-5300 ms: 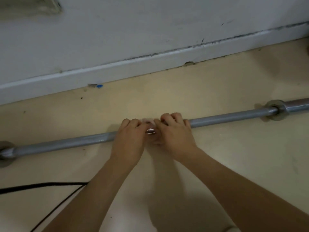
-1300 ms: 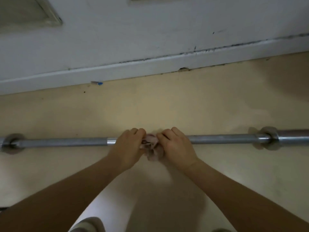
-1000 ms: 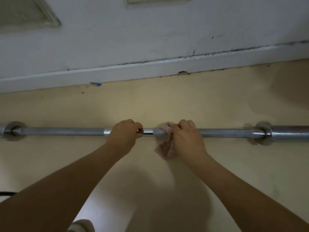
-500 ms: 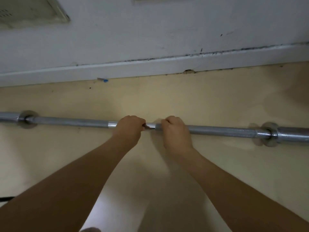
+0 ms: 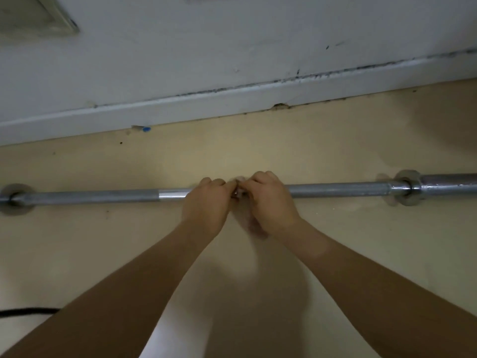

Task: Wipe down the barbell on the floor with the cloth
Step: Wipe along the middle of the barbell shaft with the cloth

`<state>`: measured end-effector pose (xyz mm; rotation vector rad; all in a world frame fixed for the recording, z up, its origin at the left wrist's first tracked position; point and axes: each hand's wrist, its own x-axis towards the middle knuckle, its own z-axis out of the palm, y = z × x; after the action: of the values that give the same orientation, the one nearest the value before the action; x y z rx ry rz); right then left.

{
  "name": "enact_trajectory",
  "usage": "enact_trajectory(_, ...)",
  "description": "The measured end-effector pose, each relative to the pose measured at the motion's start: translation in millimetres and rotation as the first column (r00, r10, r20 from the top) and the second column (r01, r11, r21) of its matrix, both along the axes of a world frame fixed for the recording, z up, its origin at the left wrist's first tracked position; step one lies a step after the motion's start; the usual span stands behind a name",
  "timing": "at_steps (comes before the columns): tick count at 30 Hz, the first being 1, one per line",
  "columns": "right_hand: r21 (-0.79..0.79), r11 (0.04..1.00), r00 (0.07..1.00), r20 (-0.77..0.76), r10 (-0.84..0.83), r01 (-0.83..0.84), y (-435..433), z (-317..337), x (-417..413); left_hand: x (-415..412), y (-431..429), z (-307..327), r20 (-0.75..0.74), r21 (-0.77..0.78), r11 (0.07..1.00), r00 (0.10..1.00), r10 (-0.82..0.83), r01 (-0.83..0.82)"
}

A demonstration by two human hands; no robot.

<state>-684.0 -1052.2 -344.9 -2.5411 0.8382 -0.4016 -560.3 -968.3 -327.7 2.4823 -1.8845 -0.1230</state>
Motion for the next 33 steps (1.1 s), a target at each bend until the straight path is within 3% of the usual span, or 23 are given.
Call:
enact_trajectory(2, -0.034, 0.999, 0.999, -0.045, -0.03, 0.028, -10.7, 3.6, -23.1, 2.2, -4.5, 1.5, -0.038, 0.026, 1.0, 0.999, 0.007, -0.006)
enact_trajectory(6, -0.071, 0.954, 0.952, -0.069, -0.297, 0.292, -22.7, 8.8, -51.7, 2.3, -7.3, 0.8, -0.017, 0.023, 1.0, 1.0, 0.008, -0.007)
enact_trajectory(10, -0.012, 0.992, 0.987, -0.102, -0.124, 0.124, 2.8, 9.3, -2.0, 1.8, -11.1, -0.5, 0.029, 0.08, 0.996, 0.999, 0.026, -0.028)
enact_trajectory(13, -0.022, 1.0, 0.993, -0.119, 0.003, -0.005, -3.1, 10.6, -19.0, 3.1, -13.9, 1.9, 0.008, 0.109, 0.994, 1.0, 0.027, -0.027)
enact_trajectory(16, -0.148, 0.979, 0.982, -0.103, -0.158, 0.142, -23.2, 9.4, -63.9, 2.4, -12.8, 3.6, -0.004, 0.124, 0.992, 1.0, 0.025, -0.024)
enact_trajectory(19, -0.163, 0.935, 0.942, -0.069, -0.329, 0.315, -25.2, 6.4, -55.5, -0.2, -14.3, 4.0, 0.007, 0.122, 0.992, 1.0, 0.022, -0.023)
enact_trajectory(23, -0.121, 0.982, 0.989, -0.005, -0.146, 0.145, 2.6, 5.8, -9.9, -1.4, -13.4, 3.6, 0.006, 0.116, 0.993, 0.999, 0.033, -0.034)
enact_trajectory(26, -0.137, 0.991, 0.999, -0.045, -0.004, -0.002, -9.2, 18.9, -44.9, 0.9, -11.4, 2.4, 0.008, 0.108, 0.994, 1.0, 0.015, -0.016)
enact_trajectory(28, -0.171, 0.977, 0.989, -0.047, -0.137, 0.127, -23.8, 21.2, -81.0, -0.4, -10.5, 1.1, 0.004, 0.117, 0.993, 1.0, 0.005, -0.005)
enact_trajectory(30, -0.097, 0.945, 0.944, -0.082, -0.319, 0.311, -32.9, 16.3, -94.0, -1.6, -8.8, -0.9, 0.007, 0.083, 0.997, 1.0, 0.001, -0.002)
enact_trajectory(33, -0.009, 0.958, 0.942, -0.182, -0.283, 0.286, -17.1, 9.4, -57.1, -3.8, -8.0, -3.5, 0.028, 0.031, 0.999, 1.0, -0.012, 0.011)
